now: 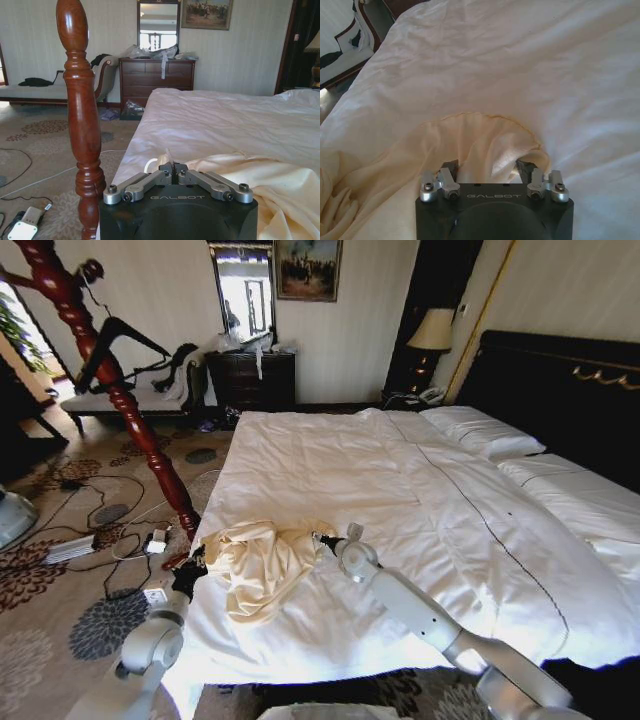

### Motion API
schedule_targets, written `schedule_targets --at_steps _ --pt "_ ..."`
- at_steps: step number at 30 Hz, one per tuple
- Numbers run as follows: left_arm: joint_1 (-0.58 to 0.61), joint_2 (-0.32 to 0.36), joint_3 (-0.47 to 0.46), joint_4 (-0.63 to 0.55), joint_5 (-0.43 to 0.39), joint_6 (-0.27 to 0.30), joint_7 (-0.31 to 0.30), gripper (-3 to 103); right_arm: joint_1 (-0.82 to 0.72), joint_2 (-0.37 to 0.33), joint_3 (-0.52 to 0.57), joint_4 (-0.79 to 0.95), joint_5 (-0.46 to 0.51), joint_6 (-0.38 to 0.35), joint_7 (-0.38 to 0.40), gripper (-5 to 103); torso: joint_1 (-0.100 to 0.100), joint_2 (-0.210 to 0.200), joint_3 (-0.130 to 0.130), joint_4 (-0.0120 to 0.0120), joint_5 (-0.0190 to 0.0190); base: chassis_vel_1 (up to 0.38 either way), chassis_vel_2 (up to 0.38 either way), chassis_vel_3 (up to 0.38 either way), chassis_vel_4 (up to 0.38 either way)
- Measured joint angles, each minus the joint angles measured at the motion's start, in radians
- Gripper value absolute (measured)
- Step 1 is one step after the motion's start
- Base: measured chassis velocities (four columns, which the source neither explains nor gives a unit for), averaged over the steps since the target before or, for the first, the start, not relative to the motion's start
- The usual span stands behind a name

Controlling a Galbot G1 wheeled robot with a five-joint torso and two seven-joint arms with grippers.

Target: Pick up the clothes from the bed and hang them on the clothes hanger.

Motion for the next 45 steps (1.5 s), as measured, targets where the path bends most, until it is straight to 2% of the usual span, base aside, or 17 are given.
schedule_targets --at_steps 2,4,7,8,12,15,17,20,23,24,28,29,33,34,36,40,45 --pt "-0.001 0.004 -0.004 -0.001 -0.002 0.000 -0.001 0 -0.006 -0.009 -0.002 0.000 -0.007 0.024 -0.028 54 0.000 0.000 0.000 0.0000 0.0000 0.000 0.000 0.000 0.000" --pt "-0.002 0.006 -0.007 -0.002 -0.005 0.000 -0.001 0 -0.009 -0.014 -0.004 0.000 -0.011 0.041 -0.048 54 0.000 0.000 0.000 0.0001 0.0000 0.000 0.000 0.000 0.000" --pt "-0.006 0.021 -0.014 -0.006 -0.020 0.000 -0.005 0 -0.012 -0.035 -0.015 -0.001 -0.027 0.087 -0.125 37 0.000 0.000 0.000 0.0000 0.0000 0.000 0.000 0.000 0.000" --pt "-0.006 0.021 -0.014 -0.006 -0.020 0.000 -0.005 0 -0.012 -0.035 -0.015 -0.001 -0.027 0.087 -0.125 37 0.000 0.000 0.000 0.0000 0.0000 0.000 0.000 0.000 0.000" --pt "-0.015 0.047 -0.021 -0.008 -0.039 0.002 -0.012 0 -0.015 -0.054 -0.017 0.001 -0.036 0.105 -0.195 21 0.000 0.000 0.000 0.0001 0.0000 0.000 0.000 0.000 0.000" --pt "-0.025 0.078 -0.024 -0.008 -0.057 0.004 -0.020 0 -0.029 -0.087 -0.016 0.018 -0.048 0.110 -0.277 5 0.000 0.000 0.000 0.0000 0.0000 0.000 0.000 0.000 0.000" --pt "-0.029 0.087 -0.024 -0.008 -0.062 0.005 -0.023 0 -0.036 -0.099 -0.014 0.026 -0.054 0.114 -0.294 2 0.000 0.000 0.000 0.0000 0.0002 0.000 0.000 0.000 0.000" --pt "-0.039 0.110 -0.024 -0.007 -0.078 0.006 -0.028 0 -0.049 -0.117 -0.002 0.041 -0.063 0.137 -0.323 1 0.000 0.000 0.000 0.0001 0.0001 0.000 0.000 0.000 0.000" --pt "-0.080 0.164 -0.023 -0.005 -0.122 0.006 -0.031 0 -0.054 -0.140 0.046 0.056 -0.088 0.228 -0.403 0 0.000 0.000 0.000 0.0004 -0.0002 0.000 0.000 0.000 0.000" --pt "-0.080 0.164 -0.023 -0.005 -0.122 0.006 -0.031 0 -0.054 -0.140 0.046 0.056 -0.088 0.228 -0.403 0 0.000 0.000 0.000 0.0004 -0.0002 0.000 0.000 0.000 0.000" --pt "-0.240 0.276 -0.009 0.021 -0.213 0.005 -0.033 0 -0.022 -0.169 0.164 0.108 -0.073 0.321 -0.454 0 0.000 0.000 0.000 0.0002 0.0000 0.000 0.000 0.000 0.000" --pt "-0.240 0.276 -0.009 0.021 -0.213 0.005 -0.033 0 -0.022 -0.169 0.164 0.108 -0.073 0.321 -0.454 0 0.000 0.000 0.000 0.0002 0.0000 0.000 0.000 0.000 0.000" --pt "-0.458 0.379 0.000 0.058 -0.348 0.003 -0.032 0 0.018 -0.227 0.306 0.192 0.000 0.357 -0.471 0 0.000 0.000 0.000 -0.0002 0.0002 0.000 0.000 0.000 0.000" --pt "-0.458 0.379 0.000 0.058 -0.348 0.003 -0.032 0 0.018 -0.227 0.306 0.192 0.000 0.357 -0.471 0 0.000 0.000 0.000 -0.0002 0.0002 0.000 0.000 0.000 0.000" --pt "-0.581 0.423 0.006 0.083 -0.425 0.007 -0.031 0 0.032 -0.272 0.380 0.246 0.027 0.366 -0.485 0 0.000 0.000 0.000 0.0001 0.0000 0.000 0.000 0.000 0.000" --pt "-0.713 0.468 0.004 0.098 -0.496 0.008 -0.015 0 0.029 -0.348 0.496 0.336 0.064 0.368 -0.493 0 0.000 0.000 0.000 0.0000 0.0001 0.000 0.000 0.000 0.000" --pt "-0.721 0.502 -0.049 0.068 -0.523 0.007 0.009 0 -0.077 -0.456 0.624 0.451 0.073 0.373 -0.487 0 0.000 0.000 0.000 -0.0001 0.0001 0.000 0.000 0.000 0.000"
